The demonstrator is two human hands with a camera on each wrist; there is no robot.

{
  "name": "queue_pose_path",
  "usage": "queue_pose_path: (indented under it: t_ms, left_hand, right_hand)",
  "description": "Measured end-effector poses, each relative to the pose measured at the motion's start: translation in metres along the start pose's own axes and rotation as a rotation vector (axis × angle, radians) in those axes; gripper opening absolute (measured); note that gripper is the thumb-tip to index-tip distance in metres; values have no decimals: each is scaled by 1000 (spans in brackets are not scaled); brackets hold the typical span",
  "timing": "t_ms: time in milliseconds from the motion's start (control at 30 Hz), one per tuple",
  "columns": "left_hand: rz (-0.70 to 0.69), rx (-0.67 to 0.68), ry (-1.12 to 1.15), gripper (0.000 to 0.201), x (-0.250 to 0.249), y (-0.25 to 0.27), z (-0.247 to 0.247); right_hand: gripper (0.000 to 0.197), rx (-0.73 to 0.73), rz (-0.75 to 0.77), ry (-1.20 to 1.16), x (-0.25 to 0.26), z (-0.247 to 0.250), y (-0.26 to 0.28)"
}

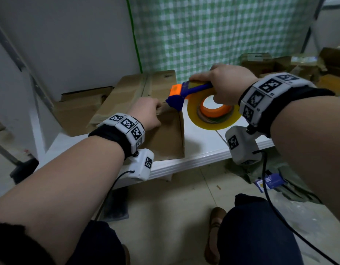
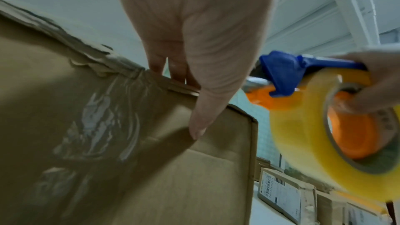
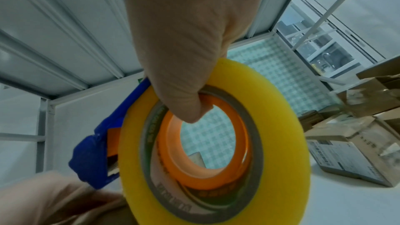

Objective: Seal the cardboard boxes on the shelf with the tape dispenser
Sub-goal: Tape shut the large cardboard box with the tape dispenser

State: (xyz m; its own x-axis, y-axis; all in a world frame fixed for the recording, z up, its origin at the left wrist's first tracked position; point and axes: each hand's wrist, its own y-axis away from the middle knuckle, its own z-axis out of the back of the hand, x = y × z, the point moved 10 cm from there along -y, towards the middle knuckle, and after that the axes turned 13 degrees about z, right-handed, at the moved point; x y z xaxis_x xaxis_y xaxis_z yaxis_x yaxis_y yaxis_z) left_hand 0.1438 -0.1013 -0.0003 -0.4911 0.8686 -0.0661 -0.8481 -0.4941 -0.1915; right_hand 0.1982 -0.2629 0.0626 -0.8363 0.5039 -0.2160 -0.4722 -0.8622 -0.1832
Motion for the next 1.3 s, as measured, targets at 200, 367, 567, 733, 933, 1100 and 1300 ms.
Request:
queue_pose_path:
  t_ms: [200, 367, 567, 733, 933, 1100, 1300]
  left_hand:
    - [35, 0, -47, 47, 2, 2, 2]
    - [52, -5, -62, 49, 5, 6, 0]
    - [-6, -3, -136, 57, -10, 7, -8]
    - [-14, -18, -127, 75, -10, 10, -19]
    - [22, 0, -70, 77, -3, 11, -18]
    - [38, -1, -115, 75, 17, 11, -14]
    - [36, -24, -152, 67, 11, 14, -9]
  right_hand:
    - [76, -21, 18, 7, -3, 2, -4]
    - [78, 17, 6, -97, -3, -31, 1]
    - [79, -17, -23, -158, -9, -43, 1]
    - [78, -22, -28, -155, -7, -44, 0]
    - [79, -24, -50, -159, -3, -42, 2]
    - [76, -58, -41, -192, 13, -44, -1]
    - [76, -114, -31, -262, 21, -55, 0]
